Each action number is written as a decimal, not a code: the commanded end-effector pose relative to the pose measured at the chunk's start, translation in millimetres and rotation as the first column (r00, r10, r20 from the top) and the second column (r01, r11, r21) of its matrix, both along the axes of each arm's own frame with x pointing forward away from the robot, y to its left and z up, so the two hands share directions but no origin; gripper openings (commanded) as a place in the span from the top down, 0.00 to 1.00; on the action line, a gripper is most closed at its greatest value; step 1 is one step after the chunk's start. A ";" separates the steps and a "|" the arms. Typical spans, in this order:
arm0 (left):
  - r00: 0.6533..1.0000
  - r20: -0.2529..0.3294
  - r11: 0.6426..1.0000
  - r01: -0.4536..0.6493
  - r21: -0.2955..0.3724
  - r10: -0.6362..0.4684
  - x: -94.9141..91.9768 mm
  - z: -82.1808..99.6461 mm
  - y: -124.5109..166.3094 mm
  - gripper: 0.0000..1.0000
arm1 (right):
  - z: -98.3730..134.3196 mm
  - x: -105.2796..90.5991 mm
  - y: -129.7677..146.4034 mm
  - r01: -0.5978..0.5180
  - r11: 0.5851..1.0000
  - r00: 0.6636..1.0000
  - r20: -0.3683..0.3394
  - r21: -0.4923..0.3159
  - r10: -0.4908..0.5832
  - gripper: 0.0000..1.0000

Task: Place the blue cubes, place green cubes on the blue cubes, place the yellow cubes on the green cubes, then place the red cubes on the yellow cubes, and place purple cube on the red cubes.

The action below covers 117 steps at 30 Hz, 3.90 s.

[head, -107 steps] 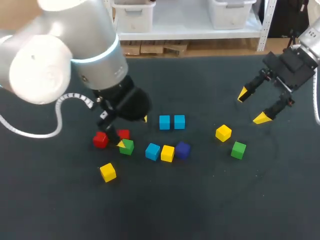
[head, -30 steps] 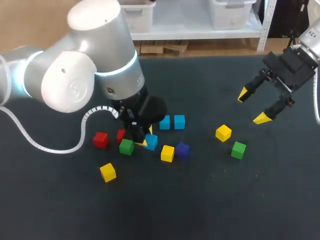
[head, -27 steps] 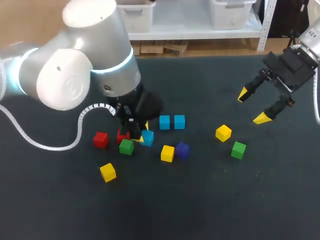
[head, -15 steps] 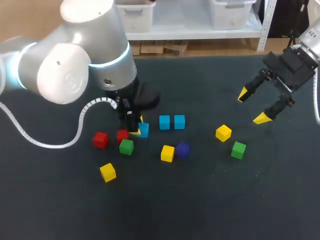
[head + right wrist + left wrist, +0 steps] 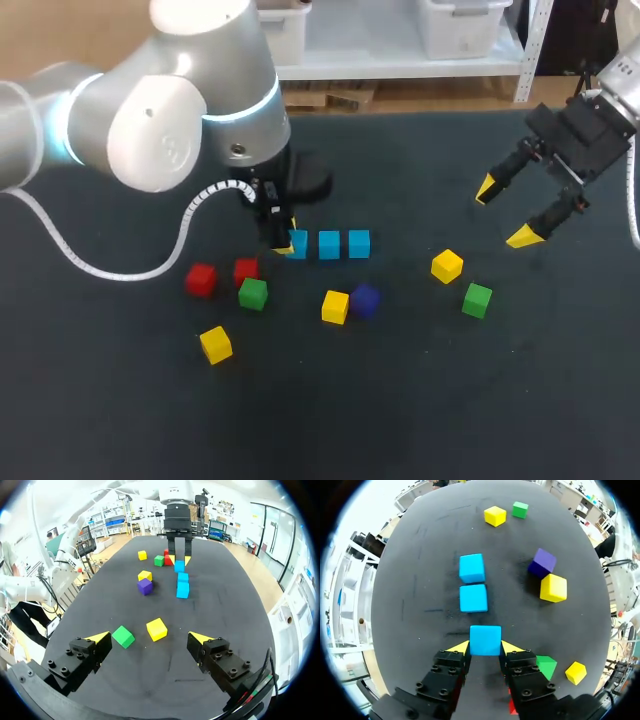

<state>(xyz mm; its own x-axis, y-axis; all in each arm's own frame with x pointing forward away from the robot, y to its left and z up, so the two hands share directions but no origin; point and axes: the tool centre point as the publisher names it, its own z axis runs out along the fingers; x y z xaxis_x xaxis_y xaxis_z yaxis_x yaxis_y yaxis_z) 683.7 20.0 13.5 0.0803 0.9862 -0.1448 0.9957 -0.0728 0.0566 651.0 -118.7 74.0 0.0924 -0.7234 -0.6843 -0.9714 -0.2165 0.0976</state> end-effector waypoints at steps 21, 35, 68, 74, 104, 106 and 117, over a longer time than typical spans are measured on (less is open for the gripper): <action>0.997 -0.030 0.997 -0.073 0.001 0.073 6.8 -11.2 -0.8 1.00 | -0.4 0.5 0.0 -0.001 1.000 1.000 0.000 0.001 0.001 0.00; 0.996 -0.031 0.997 -0.078 0.001 0.078 9.7 -11.5 -2.2 1.00 | -0.4 0.5 0.0 -0.001 1.000 1.000 0.000 0.001 0.001 0.00; 0.995 -0.043 0.996 -0.085 0.005 0.085 9.8 -15.4 -0.4 1.00 | -0.4 0.5 0.0 -0.001 1.000 1.000 0.000 0.001 0.001 0.00; 0.995 -0.047 0.996 -0.090 0.010 0.090 11.7 -15.8 0.3 1.00 | -0.4 0.5 0.0 -0.001 1.000 1.000 0.000 0.001 0.001 0.00; 0.997 -0.047 0.998 -0.067 0.013 0.068 5.4 7.5 8.3 0.00 | -0.4 0.5 0.0 -0.001 1.000 1.000 0.000 0.001 0.001 0.00; 0.998 -0.033 0.999 -0.054 0.001 0.054 3.3 17.4 10.8 0.00 | -0.4 0.5 0.0 -0.001 1.000 1.000 0.000 0.001 0.001 0.00; 0.989 -0.001 0.984 0.150 -0.094 -0.151 -18.0 70.0 21.4 0.00 | -0.4 0.5 0.0 -0.001 1.000 1.000 0.000 0.001 0.001 0.00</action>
<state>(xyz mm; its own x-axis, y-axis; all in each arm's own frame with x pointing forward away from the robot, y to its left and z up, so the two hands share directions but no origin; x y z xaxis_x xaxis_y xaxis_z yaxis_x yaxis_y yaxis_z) 679.3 28.8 71.0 0.2017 0.9571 -0.2081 0.9795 -0.1969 0.0437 651.0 -118.8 74.0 0.0924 -0.7233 -0.6843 -0.9714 -0.2164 0.0977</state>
